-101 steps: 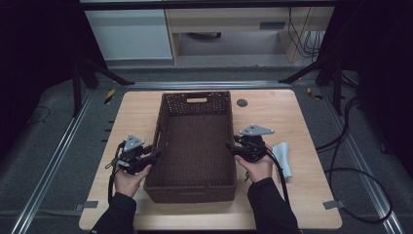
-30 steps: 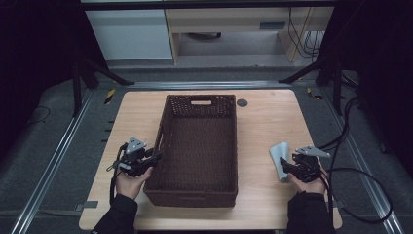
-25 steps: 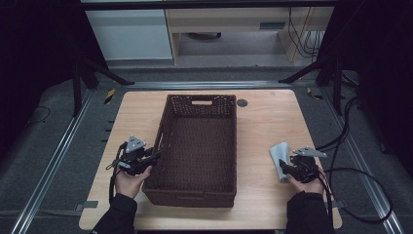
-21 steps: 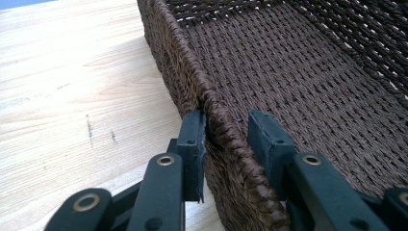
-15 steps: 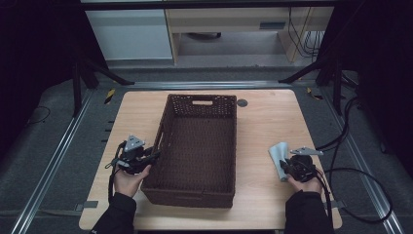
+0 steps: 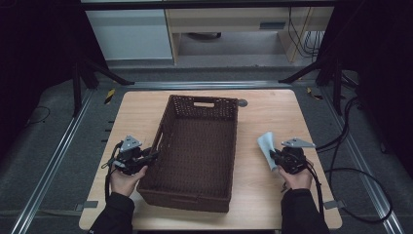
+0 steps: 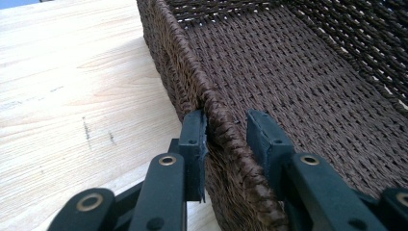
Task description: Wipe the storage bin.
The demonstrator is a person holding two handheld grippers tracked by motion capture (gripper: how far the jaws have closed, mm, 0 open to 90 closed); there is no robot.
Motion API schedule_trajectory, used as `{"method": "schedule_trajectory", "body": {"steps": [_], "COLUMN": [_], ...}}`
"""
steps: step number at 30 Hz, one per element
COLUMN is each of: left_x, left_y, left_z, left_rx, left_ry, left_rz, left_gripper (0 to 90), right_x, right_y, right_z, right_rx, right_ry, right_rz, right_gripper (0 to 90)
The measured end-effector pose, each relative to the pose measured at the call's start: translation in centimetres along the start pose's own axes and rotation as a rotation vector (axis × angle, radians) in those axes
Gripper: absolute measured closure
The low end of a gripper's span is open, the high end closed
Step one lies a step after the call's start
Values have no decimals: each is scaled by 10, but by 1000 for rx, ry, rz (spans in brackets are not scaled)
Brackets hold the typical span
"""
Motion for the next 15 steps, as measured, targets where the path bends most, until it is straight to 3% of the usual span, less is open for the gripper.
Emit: {"method": "schedule_trajectory", "body": {"steps": [9,15], "left_x": [-1,-1], "left_y": [0,1], "left_z": [0,-2], "left_rx": [-4,-7], "left_ry": [4,7], "left_rz": [-14,-28], "left_gripper": [683,684], "right_x": [3,1], "right_y": [30,53], "right_z": [-8,-43], "right_rx": [67,77], "right_ry": [-21,-31], "right_rz": [-20,-26], "right_gripper": [817,818]}}
Point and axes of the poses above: each handheld gripper's, and its own axes: z roughly backward along the jaws, y roughly out of its top, x roughly to its right, the point moved 9 cm from there along -z, roughly forward along the jaws, and after that the axes turned 10 degrees about z, right-handed, at the moved point
